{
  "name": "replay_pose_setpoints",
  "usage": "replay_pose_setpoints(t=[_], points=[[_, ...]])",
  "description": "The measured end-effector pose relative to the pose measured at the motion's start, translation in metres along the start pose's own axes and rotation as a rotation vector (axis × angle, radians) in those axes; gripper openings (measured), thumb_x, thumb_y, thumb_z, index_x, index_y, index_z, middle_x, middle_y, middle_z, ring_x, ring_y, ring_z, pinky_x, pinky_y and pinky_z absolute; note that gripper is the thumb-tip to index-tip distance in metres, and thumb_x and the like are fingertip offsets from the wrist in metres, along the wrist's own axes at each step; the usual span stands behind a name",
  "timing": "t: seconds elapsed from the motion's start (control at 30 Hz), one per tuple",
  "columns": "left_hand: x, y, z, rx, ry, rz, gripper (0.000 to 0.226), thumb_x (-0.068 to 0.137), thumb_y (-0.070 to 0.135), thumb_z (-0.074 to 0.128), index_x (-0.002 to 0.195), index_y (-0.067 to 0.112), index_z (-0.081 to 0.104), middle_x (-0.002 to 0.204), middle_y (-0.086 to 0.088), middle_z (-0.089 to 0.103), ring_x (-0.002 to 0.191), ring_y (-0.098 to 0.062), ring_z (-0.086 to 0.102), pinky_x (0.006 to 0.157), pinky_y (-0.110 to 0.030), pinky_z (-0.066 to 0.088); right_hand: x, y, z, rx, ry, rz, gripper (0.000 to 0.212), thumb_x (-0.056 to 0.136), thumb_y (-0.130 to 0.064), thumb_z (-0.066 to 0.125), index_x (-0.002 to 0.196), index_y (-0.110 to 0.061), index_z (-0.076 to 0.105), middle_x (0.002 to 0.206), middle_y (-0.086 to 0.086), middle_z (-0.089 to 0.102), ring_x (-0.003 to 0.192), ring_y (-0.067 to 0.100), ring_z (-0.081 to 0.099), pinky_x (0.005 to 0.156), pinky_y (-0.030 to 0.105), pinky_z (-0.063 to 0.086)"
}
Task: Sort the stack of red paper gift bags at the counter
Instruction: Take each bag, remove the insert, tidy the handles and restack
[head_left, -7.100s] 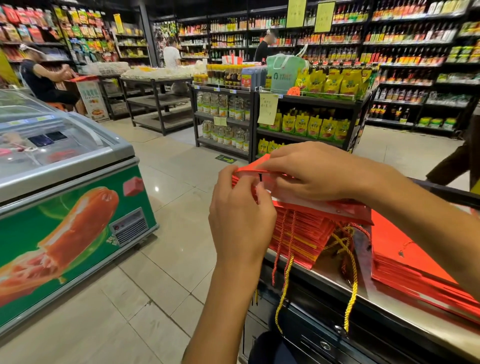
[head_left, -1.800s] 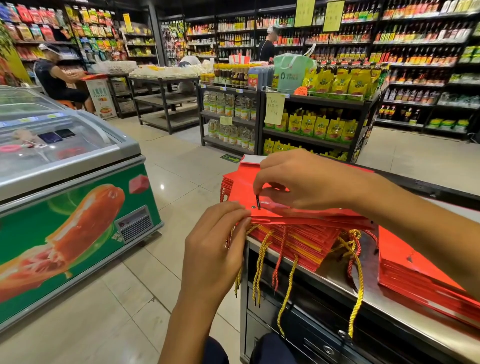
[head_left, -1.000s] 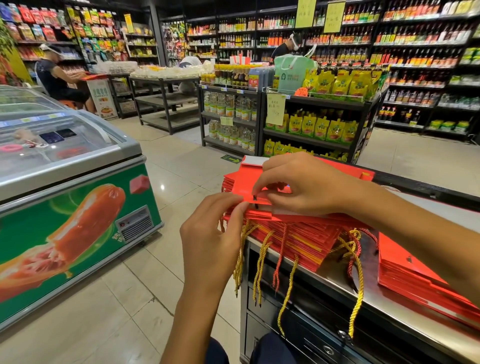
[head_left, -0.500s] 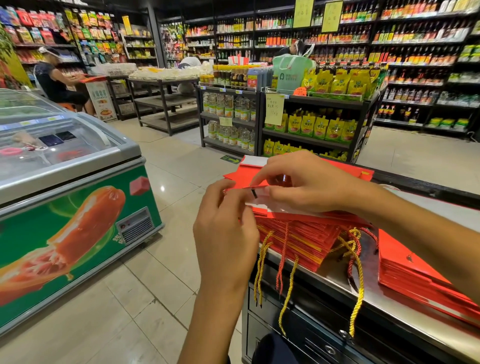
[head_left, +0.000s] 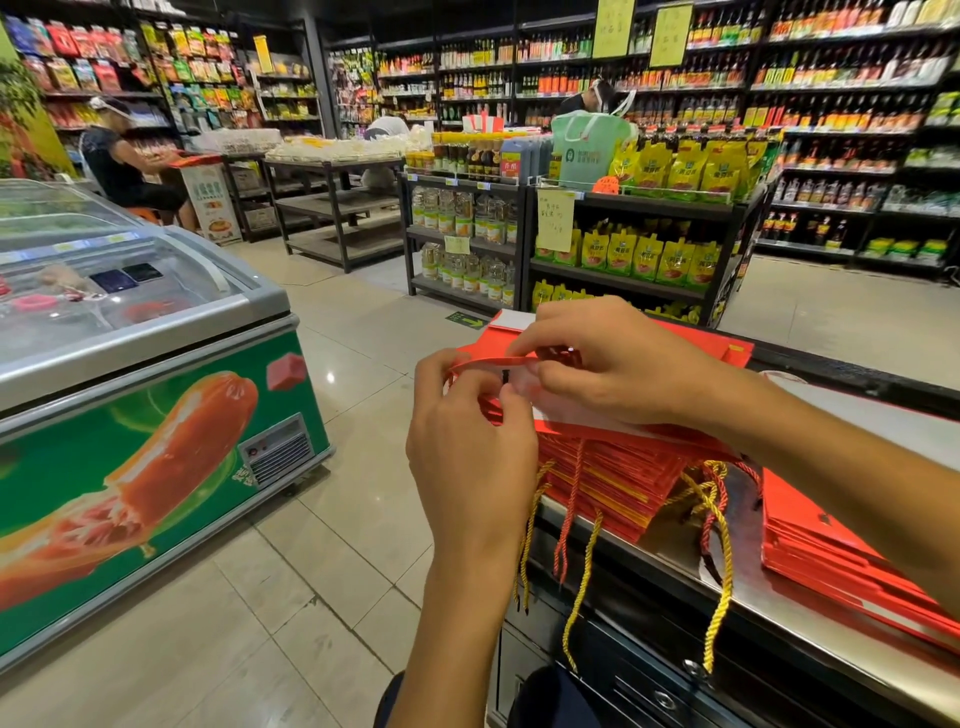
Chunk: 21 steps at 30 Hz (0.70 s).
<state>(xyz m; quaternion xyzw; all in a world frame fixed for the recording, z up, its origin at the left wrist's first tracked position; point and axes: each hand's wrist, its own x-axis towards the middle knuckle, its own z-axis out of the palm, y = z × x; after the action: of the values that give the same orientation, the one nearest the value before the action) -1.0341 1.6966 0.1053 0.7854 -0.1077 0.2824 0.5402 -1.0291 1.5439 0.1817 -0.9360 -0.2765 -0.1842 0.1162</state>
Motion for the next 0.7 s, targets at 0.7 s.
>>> replay_pose_setpoints(t=[0.7], points=[[-0.002,-0.019,-0.017,-0.344,-0.019,-0.064,0.018,0.099,0.041,0.063,0.107,0.026,0.057,0.107,0.014,0.066,0.107,-0.003,0.064,0.078,-0.015,0.056,-0.007,0.036,-0.003,0.326,-0.184,0.266,0.009,0.094,-0.039,0.072,0.099,-0.033,0.077,0.094,-0.003,0.074,0.087,0.025,0.069,0.079,0.054,0.054]])
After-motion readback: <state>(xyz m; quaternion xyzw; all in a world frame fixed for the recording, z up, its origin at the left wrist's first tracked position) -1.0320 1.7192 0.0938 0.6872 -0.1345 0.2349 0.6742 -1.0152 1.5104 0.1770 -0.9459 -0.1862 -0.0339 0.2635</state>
